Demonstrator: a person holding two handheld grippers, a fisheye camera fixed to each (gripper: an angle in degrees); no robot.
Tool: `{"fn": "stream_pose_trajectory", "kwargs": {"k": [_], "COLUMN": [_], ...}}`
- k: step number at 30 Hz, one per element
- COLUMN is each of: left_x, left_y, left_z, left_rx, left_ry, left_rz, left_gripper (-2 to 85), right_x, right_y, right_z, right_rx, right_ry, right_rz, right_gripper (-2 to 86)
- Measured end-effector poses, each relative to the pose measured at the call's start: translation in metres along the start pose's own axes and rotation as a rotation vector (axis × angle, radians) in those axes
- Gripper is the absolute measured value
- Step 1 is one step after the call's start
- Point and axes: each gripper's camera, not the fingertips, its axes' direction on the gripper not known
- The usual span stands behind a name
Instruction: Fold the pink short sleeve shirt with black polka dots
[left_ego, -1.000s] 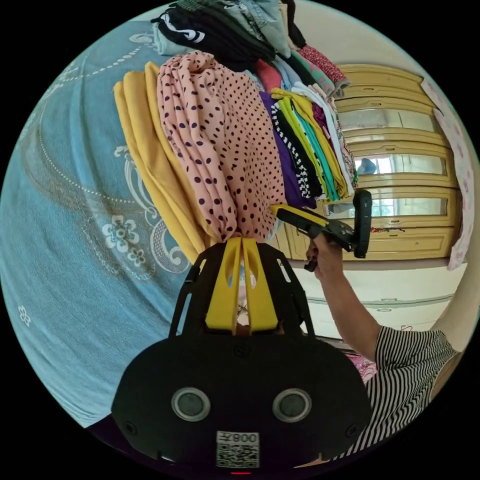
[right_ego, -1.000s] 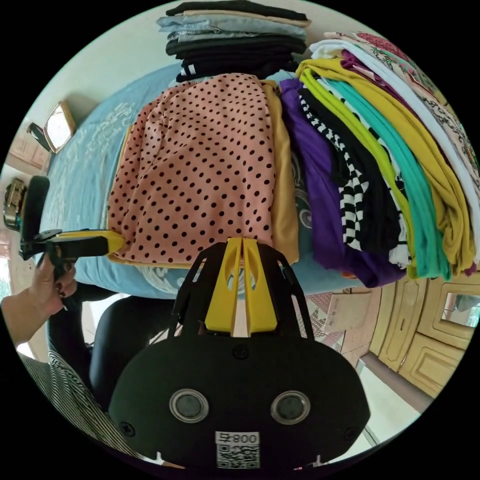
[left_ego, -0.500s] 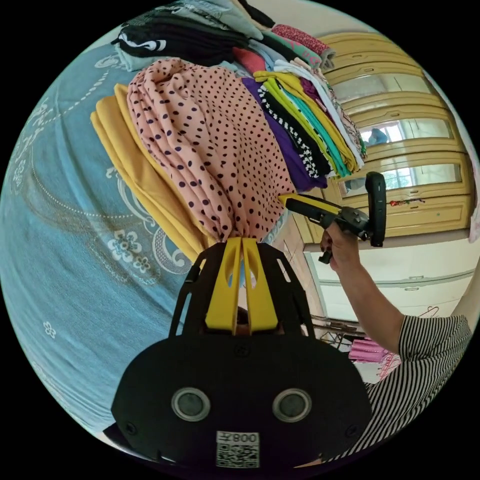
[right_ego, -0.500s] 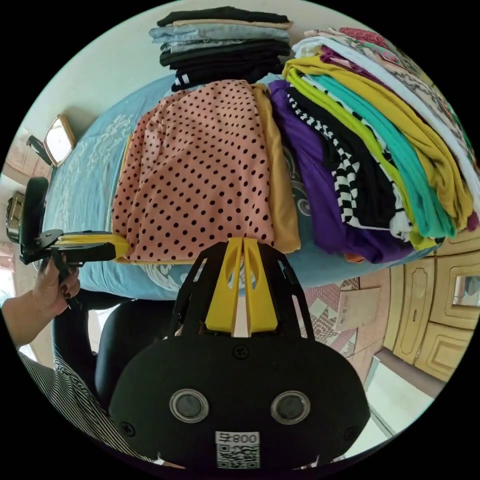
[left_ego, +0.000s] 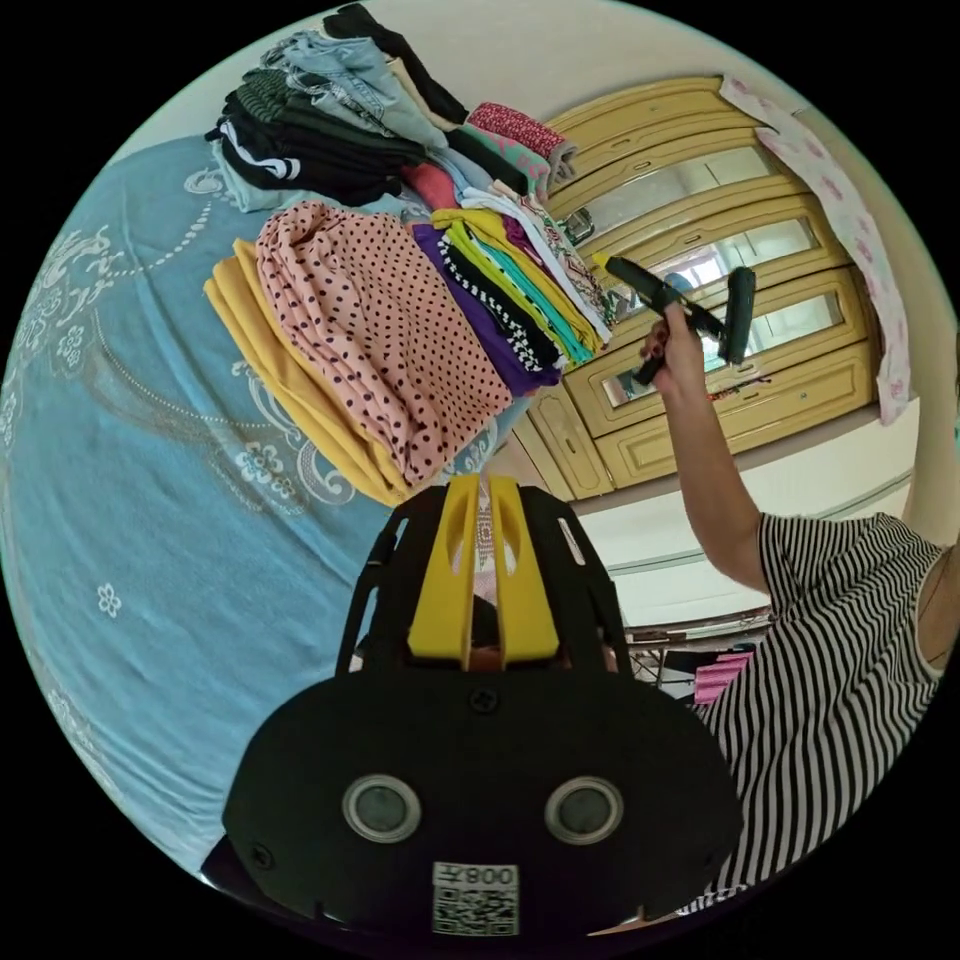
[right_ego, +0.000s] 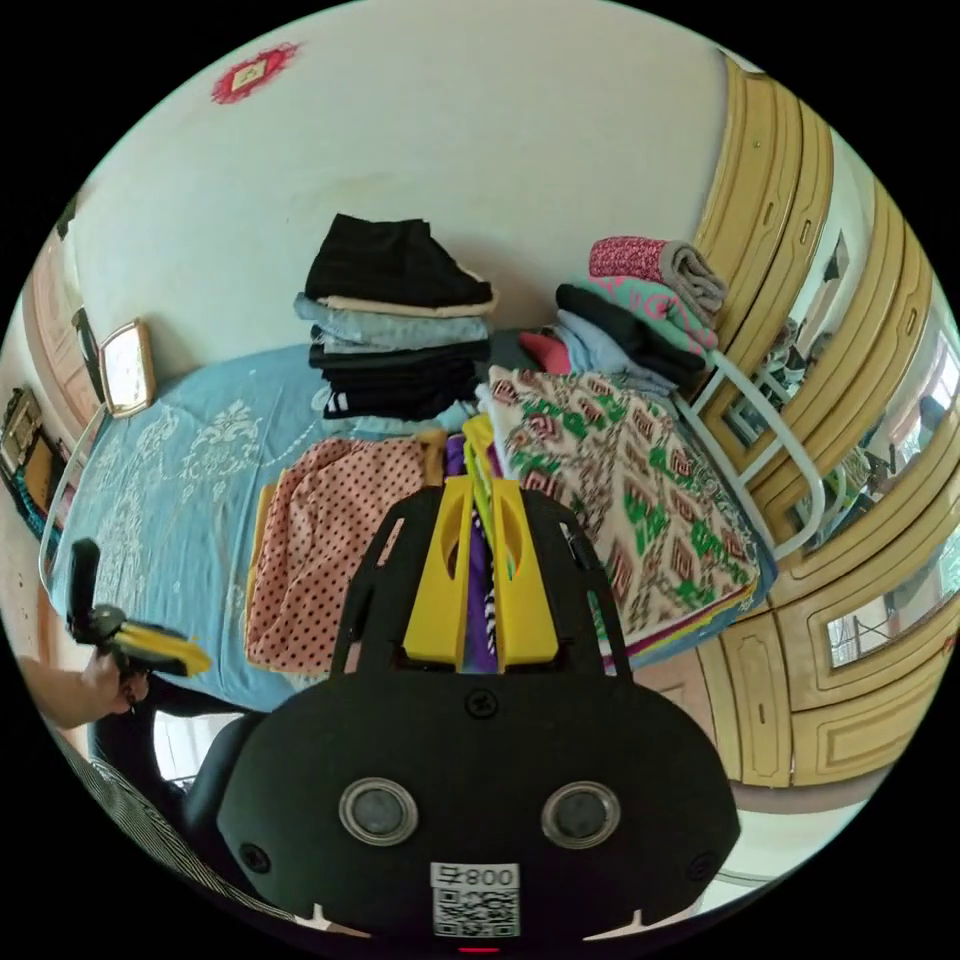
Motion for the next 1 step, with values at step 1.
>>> {"fn": "stream_pose_trajectory", "kwargs": {"k": [1], "left_x": [-0.0020], "left_y": [0.0046], "left_z": [-0.0021], "left_rx": [-0.001], "left_ry": [0.003], "left_rz": [-0.005], "left_gripper": [2.4], "right_x": [0.0128], "right_y": [-0.0178], "right_z": [0.0054], "right_rx": [0.001], "right_ry": [0.005], "right_rz": [0.009], "right_gripper": [5.7]}}
